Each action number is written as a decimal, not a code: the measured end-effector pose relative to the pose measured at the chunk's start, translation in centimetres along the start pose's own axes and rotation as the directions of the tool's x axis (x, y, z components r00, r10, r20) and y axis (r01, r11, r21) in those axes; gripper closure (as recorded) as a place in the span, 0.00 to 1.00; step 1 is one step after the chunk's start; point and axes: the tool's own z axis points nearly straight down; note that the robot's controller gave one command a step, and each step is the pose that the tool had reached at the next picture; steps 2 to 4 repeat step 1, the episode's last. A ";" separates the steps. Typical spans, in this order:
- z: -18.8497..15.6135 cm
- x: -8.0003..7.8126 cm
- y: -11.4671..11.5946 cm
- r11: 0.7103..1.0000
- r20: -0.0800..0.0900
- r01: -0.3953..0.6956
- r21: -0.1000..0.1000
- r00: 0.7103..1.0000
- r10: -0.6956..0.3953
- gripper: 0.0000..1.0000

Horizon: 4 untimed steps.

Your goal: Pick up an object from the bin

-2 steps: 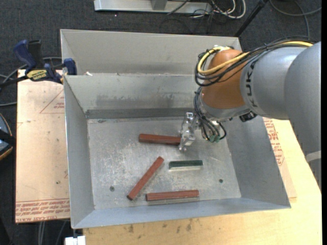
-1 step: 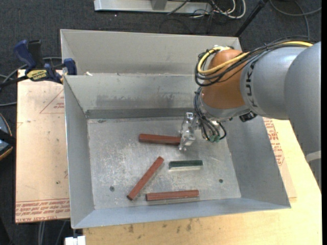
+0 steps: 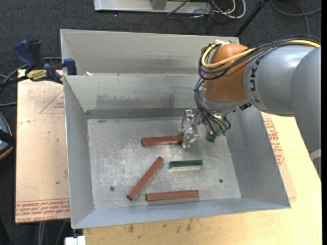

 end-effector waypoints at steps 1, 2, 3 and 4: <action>-14.3 -1.3 3.5 0.990 -0.001 0.143 0.008 0.990 -0.143 1.00; -14.3 -1.3 3.5 0.990 -0.001 0.143 0.008 0.990 -0.143 1.00; -14.3 -1.3 3.5 0.990 -0.001 0.143 0.008 0.990 -0.143 1.00; -14.3 -1.3 3.5 0.990 -0.001 0.143 0.008 0.990 -0.143 1.00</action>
Offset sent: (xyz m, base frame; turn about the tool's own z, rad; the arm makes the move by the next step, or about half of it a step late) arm 0.0000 0.0000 0.0000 0.0000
